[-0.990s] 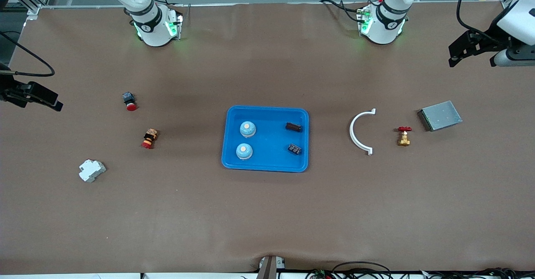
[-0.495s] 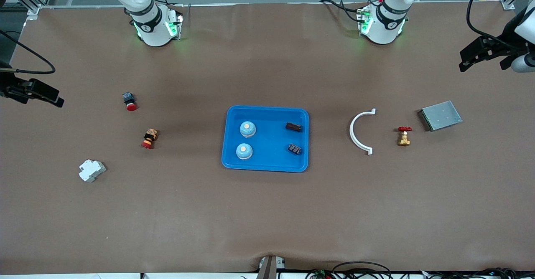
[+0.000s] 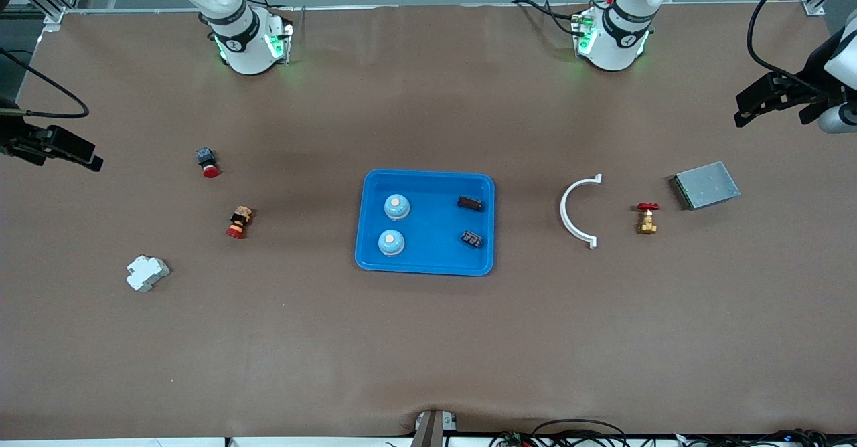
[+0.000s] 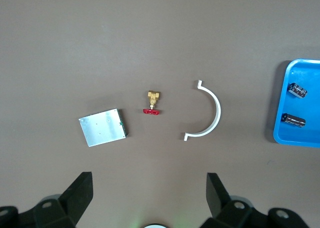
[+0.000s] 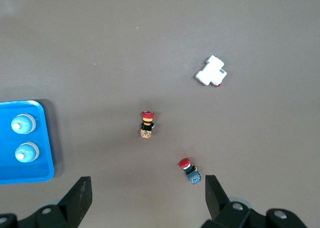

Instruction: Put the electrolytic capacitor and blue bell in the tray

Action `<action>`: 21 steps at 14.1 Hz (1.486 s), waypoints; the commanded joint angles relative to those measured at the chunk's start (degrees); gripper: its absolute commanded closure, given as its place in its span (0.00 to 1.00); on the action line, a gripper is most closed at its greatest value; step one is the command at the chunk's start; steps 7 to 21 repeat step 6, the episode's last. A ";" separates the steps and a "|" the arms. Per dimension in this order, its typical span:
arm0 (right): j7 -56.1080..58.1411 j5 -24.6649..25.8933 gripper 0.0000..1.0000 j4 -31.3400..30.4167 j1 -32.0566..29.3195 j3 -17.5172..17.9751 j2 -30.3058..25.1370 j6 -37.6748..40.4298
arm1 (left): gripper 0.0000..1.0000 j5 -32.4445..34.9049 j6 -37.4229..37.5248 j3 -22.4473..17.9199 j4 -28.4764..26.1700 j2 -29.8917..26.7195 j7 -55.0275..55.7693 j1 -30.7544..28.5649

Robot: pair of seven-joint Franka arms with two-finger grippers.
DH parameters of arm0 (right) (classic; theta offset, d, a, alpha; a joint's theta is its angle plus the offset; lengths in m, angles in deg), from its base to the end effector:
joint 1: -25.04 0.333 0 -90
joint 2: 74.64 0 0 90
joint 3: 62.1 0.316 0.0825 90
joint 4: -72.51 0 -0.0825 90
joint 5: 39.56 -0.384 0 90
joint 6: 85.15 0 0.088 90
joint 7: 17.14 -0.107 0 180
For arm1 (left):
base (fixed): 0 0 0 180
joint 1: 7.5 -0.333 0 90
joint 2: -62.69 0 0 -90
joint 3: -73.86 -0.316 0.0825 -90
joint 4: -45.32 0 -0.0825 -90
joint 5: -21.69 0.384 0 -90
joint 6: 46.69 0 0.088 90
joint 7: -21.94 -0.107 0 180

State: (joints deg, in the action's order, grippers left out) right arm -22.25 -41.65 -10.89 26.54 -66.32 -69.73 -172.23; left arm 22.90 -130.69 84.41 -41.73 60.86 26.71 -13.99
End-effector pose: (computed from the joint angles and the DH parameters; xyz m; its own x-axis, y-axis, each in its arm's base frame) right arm 0.5759 -0.0213 0.6259 0.9907 -0.1342 -0.0238 -0.1349 -0.9905 -0.0281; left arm 0.5327 -0.0372 0.6566 0.9997 0.0148 -0.0195 0.0142 -0.9995 -0.0286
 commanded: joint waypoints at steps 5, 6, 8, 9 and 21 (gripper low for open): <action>-0.42 0.68 0.00 -0.01 0.08 0.27 -0.78 1.38 | 0.00 -0.24 0.42 0.09 1.27 0.50 0.60 -0.01; -0.42 0.76 0.00 -0.01 0.17 0.27 -0.87 1.48 | 0.00 -0.33 0.42 0.09 1.27 0.50 0.60 -0.01; -0.42 0.76 0.00 -0.01 0.17 0.27 -0.87 1.48 | 0.00 -0.33 0.42 0.09 1.27 0.50 0.60 -0.01; -0.42 0.76 0.00 -0.01 0.17 0.27 -0.87 1.48 | 0.00 -0.33 0.42 0.09 1.27 0.50 0.60 -0.01; -0.42 0.76 0.00 -0.01 0.17 0.27 -0.87 1.48 | 0.00 -0.33 0.42 0.09 1.27 0.50 0.60 -0.01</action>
